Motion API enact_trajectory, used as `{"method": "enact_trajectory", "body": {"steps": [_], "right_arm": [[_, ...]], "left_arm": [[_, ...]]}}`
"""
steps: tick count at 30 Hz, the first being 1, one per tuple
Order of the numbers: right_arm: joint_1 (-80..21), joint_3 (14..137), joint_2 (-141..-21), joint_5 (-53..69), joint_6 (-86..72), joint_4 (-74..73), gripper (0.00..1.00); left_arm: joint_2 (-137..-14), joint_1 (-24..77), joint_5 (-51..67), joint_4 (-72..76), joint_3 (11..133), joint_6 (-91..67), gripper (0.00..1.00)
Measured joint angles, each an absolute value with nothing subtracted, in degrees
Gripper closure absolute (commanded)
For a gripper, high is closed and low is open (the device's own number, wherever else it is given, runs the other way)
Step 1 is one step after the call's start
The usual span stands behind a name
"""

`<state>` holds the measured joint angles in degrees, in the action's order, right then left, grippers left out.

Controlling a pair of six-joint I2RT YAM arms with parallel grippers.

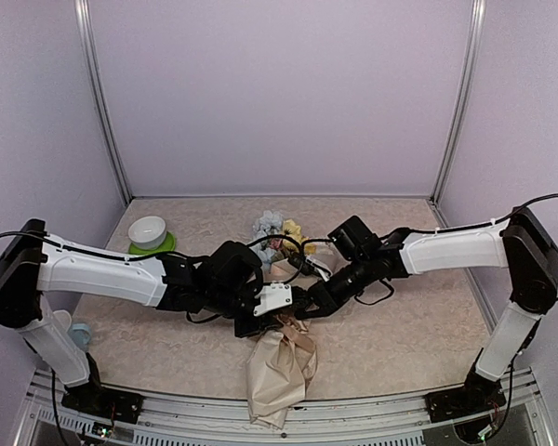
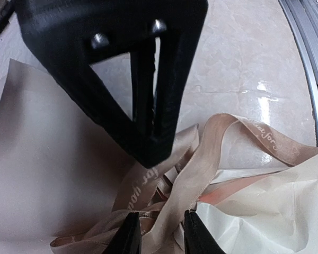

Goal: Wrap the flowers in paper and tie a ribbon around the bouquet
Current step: Cross the half-tied ribbon over the folded bouquet.

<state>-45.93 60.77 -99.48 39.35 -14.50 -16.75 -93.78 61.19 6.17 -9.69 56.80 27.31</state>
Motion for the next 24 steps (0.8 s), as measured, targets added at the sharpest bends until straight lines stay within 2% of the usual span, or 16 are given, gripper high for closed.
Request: {"method": "enact_trajectory", "body": {"steps": [8, 12, 16, 24], "right_arm": [[-46.0, 58.0, -95.1, 36.7, -15.5, -15.2, 0.65], [-46.0, 57.1, -95.1, 36.0, -16.2, -13.5, 0.68], [-46.4, 57.1, -95.7, 36.1, -16.9, -11.1, 0.76], [-46.7, 57.1, -97.3, 36.7, -17.5, -10.3, 0.78]], "left_arm": [[-94.5, 61.3, 5.5, -14.7, 58.7, 28.0, 0.71], [-95.1, 61.7, 3.7, -15.2, 59.4, 29.4, 0.74], [-96.0, 62.3, 2.1, -15.4, 59.5, 30.8, 0.8], [-97.1, 63.2, 0.6, -15.8, 59.5, 32.2, 0.88]]}}
